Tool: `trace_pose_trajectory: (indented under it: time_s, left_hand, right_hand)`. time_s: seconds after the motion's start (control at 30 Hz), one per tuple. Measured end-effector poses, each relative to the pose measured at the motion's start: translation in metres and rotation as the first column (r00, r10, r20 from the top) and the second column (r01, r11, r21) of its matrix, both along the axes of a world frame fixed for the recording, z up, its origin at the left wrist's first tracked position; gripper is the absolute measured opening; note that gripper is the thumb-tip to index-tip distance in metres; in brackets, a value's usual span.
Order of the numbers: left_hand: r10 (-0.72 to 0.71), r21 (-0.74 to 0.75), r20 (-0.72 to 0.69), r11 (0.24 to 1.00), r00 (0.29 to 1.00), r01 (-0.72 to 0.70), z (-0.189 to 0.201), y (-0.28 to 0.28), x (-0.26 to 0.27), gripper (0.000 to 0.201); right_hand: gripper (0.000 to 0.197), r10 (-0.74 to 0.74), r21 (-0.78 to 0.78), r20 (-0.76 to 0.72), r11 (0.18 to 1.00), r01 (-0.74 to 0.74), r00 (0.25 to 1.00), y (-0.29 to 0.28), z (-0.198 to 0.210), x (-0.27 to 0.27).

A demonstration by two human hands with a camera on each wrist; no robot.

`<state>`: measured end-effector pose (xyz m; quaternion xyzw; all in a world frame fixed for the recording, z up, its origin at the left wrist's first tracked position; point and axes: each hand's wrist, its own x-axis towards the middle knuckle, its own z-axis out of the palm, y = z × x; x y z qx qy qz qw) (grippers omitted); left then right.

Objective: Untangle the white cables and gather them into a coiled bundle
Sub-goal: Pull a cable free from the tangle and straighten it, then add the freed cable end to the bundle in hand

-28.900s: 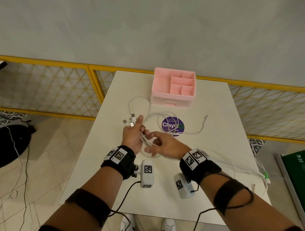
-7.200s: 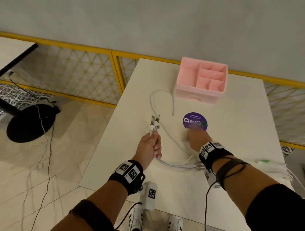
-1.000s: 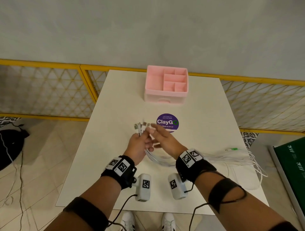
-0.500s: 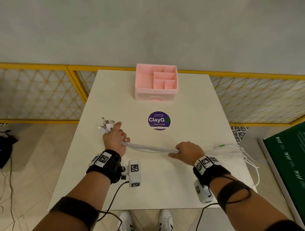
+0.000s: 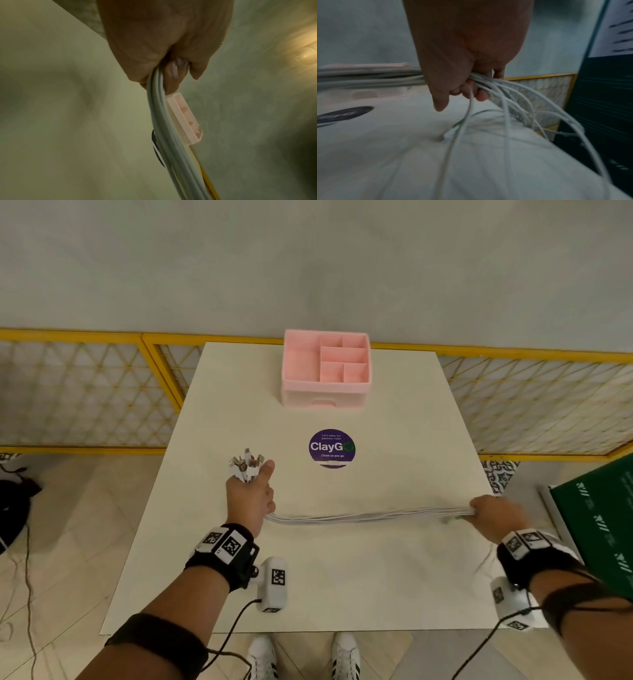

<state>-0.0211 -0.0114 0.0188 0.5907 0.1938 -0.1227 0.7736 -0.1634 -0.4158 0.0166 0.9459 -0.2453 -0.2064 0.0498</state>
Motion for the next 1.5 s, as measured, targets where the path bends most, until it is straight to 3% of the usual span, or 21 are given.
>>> trace_pose_trajectory:
  time_s: [0.2, 0.3, 0.37, 0.5, 0.63, 0.77, 0.87, 0.93, 0.97, 1.03, 1.1, 1.17, 1.23, 1.37, 1.5]
  left_hand:
    - [-0.111, -0.046, -0.023, 0.993, 0.994, 0.11, -0.006, -0.015, -0.012, 0.029]
    - [-0.16, -0.065, -0.014, 0.985, 0.987, 0.159, -0.004, -0.019, -0.012, 0.026]
    - [-0.174, -0.07, -0.002, 0.982, 0.985, 0.173, -0.002, -0.018, -0.011, 0.023]
    - [-0.139, -0.134, -0.011, 0.982, 0.99, 0.136, -0.003, -0.011, -0.008, 0.019]
    - [-0.098, -0.157, -0.024, 0.983, 0.995, 0.093, -0.001, -0.004, -0.005, 0.019]
    - [-0.042, -0.191, -0.042, 0.981, 0.998, 0.033, 0.009, -0.006, -0.003, 0.025]
    - [0.013, -0.229, -0.087, 0.973, 0.996, -0.033, 0.016, -0.011, -0.001, 0.018]
    - [0.035, -0.248, -0.122, 0.967, 0.992, -0.065, 0.019, -0.016, 0.0, 0.015]
    - [0.044, -0.26, -0.14, 0.962, 0.989, -0.08, 0.02, -0.018, 0.0, 0.014]
    - [0.054, -0.302, -0.185, 0.947, 0.981, -0.109, 0.022, -0.023, -0.002, 0.014]
    - [0.052, -0.347, -0.234, 0.929, 0.971, -0.133, 0.025, -0.025, -0.004, 0.016]
    - [0.056, -0.353, -0.255, 0.924, 0.965, -0.147, 0.028, -0.022, -0.004, 0.021]
    - [0.056, -0.347, -0.259, 0.926, 0.964, -0.147, 0.028, -0.013, 0.001, 0.022]
    - [-0.034, -0.343, -0.257, 0.938, 0.966, -0.058, 0.017, 0.02, 0.01, 0.016]
    - [-0.182, -0.283, -0.248, 0.953, 0.951, 0.108, 0.015, 0.041, 0.009, 0.023]
  right_hand:
    - [0.024, -0.193, -0.175, 0.222, 0.957, 0.233, 0.956, -0.058, 0.041, -0.007]
    - [0.023, -0.161, -0.315, 0.226, 0.921, 0.228, 0.961, -0.058, 0.051, -0.006]
    - [0.025, -0.168, -0.308, 0.181, 0.926, 0.218, 0.969, -0.052, 0.041, -0.009]
    - [0.03, -0.251, -0.191, 0.112, 0.944, 0.269, 0.961, -0.051, -0.004, -0.025]
    - [0.038, -0.243, -0.12, -0.108, 0.966, 0.23, 0.964, -0.051, -0.039, -0.032]
    - [0.061, -0.274, -0.038, -0.258, 0.961, 0.274, 0.926, -0.05, -0.052, -0.026]
    - [0.09, -0.171, 0.096, -0.238, 0.975, 0.199, 0.956, -0.003, -0.027, 0.004]
    - [0.103, -0.021, 0.302, -0.09, 0.952, 0.047, 0.996, 0.04, -0.007, 0.031]
    - [0.104, 0.041, 0.432, 0.001, 0.901, -0.038, 0.999, 0.066, 0.002, 0.044]
    - [0.098, 0.128, 0.635, 0.152, 0.747, -0.196, 0.98, 0.122, 0.019, 0.064]
    - [0.085, 0.215, 0.717, 0.204, 0.631, -0.296, 0.955, 0.175, 0.029, 0.079]
    - [0.053, 0.304, 0.741, 0.227, 0.562, -0.367, 0.925, 0.217, 0.031, 0.088]
    - [0.031, 0.344, 0.747, 0.246, 0.528, -0.403, 0.906, 0.24, 0.026, 0.091]
    - [0.031, 0.365, 0.73, 0.255, 0.534, -0.426, 0.895, 0.251, 0.022, 0.088]
    - [0.032, 0.368, 0.737, 0.248, 0.529, -0.421, 0.896, 0.244, 0.031, 0.091]
